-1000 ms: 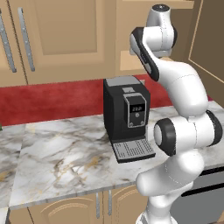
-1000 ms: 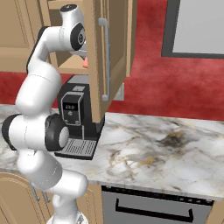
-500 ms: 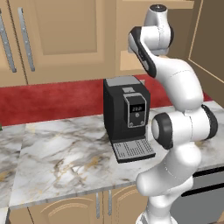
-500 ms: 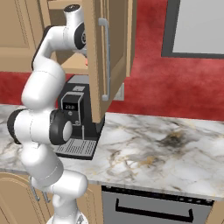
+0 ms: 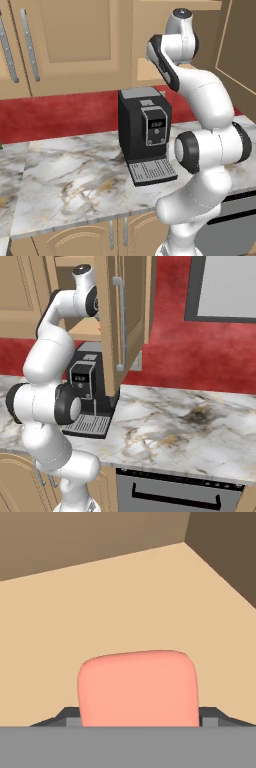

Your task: Pick up the bar soap and sponge from the sink, and place them back in the cabinet, and close the cabinet door.

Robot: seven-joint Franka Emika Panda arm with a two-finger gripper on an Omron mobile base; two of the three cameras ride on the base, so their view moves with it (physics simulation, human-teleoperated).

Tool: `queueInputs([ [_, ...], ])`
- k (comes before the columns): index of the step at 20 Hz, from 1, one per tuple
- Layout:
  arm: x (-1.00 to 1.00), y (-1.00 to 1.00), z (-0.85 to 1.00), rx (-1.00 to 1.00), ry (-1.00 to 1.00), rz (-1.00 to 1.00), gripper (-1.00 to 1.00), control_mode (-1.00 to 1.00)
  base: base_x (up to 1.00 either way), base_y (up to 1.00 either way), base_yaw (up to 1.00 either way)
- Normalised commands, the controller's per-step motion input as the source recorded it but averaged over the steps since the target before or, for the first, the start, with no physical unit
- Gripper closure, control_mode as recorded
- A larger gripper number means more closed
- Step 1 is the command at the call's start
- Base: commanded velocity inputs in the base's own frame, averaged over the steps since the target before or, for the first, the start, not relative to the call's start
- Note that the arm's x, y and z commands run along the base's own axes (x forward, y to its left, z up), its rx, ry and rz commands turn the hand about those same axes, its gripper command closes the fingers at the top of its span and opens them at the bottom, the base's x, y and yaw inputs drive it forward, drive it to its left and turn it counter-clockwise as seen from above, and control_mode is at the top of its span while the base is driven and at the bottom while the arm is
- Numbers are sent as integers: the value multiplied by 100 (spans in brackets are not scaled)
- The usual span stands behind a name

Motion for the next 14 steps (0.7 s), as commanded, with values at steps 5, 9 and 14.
queueInputs([
  [5, 9, 0, -30, 0, -12, 0, 100, -100, 0, 0, 0],
  [9, 17, 0, -23, 0, -9, 0, 100, -100, 0, 0, 0],
  [14, 38, 0, -19, 0, -3, 0, 100, -100, 0, 0, 0],
])
